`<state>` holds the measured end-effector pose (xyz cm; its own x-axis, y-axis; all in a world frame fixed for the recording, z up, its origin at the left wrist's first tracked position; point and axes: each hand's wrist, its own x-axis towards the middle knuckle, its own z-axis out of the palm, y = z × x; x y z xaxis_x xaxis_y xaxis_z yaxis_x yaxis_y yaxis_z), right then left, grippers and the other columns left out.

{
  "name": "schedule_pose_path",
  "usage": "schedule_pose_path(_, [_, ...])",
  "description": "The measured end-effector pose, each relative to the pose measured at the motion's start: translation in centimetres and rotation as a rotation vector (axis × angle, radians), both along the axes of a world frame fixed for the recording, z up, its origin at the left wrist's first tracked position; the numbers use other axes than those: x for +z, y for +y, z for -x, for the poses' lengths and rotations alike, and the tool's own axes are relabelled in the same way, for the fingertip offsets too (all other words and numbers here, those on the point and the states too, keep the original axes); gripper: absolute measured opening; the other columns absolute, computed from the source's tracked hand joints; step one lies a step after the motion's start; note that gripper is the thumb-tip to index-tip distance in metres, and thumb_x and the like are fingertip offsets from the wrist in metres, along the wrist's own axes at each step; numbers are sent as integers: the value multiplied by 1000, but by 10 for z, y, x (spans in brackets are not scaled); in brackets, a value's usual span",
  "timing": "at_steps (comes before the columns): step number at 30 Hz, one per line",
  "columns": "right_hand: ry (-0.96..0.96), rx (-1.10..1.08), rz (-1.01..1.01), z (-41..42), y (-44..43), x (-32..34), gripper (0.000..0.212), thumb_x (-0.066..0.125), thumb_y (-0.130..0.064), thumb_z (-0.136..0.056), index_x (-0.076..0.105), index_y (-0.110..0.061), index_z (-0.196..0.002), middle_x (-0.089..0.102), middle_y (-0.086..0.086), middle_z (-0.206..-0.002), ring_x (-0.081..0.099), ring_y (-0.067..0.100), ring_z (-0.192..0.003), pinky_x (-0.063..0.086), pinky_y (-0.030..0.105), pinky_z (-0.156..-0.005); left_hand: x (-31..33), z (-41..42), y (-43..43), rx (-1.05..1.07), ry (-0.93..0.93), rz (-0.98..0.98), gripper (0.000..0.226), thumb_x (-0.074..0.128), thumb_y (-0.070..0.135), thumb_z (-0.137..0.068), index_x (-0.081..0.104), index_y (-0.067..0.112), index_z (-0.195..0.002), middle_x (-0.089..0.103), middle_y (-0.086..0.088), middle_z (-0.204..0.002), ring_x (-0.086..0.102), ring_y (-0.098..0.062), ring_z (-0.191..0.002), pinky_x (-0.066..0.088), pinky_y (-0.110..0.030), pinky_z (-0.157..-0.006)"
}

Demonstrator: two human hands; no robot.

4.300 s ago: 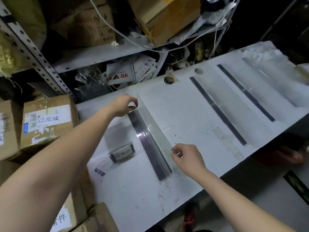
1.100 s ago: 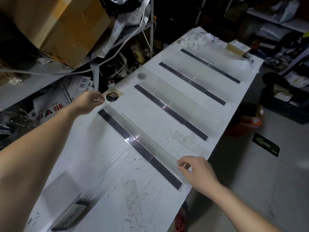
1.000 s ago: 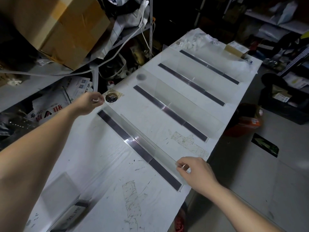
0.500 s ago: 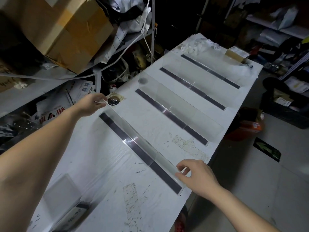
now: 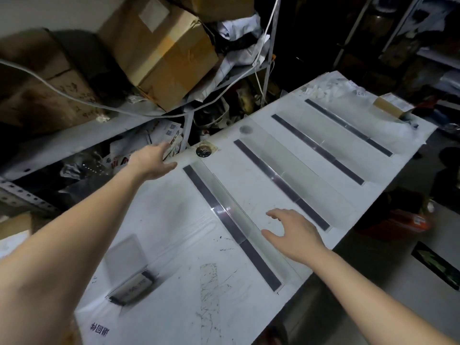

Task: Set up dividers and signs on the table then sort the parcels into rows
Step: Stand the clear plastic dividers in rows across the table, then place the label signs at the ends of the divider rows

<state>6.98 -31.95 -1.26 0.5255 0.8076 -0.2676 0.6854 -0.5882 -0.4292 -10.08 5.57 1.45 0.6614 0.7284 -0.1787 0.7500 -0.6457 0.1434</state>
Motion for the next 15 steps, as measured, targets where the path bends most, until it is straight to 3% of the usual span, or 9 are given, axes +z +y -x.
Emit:
schedule_pose_path(7, [-127,192,-48,-4,36,37,59,61,-51,-93,47,-28,-146,56,-7,-142,49,16,-133,48,38,-98,38,54,-63,112,34,-97,70,56,58,-92,47,16,-147,56,-11,-145,55,-32,-130,50,-47,-102])
schedule_pose_path(15, [-201,475,-140,29,58,69,59,64,-43,-93,46,-26,-147,56,-3,-143,47,22,-134,48,42,-98,67,134,-158,330,67,-121,64,56,57,-92,49,18,-143,58,-9,-139,58,-32,-124,51,-46,-97])
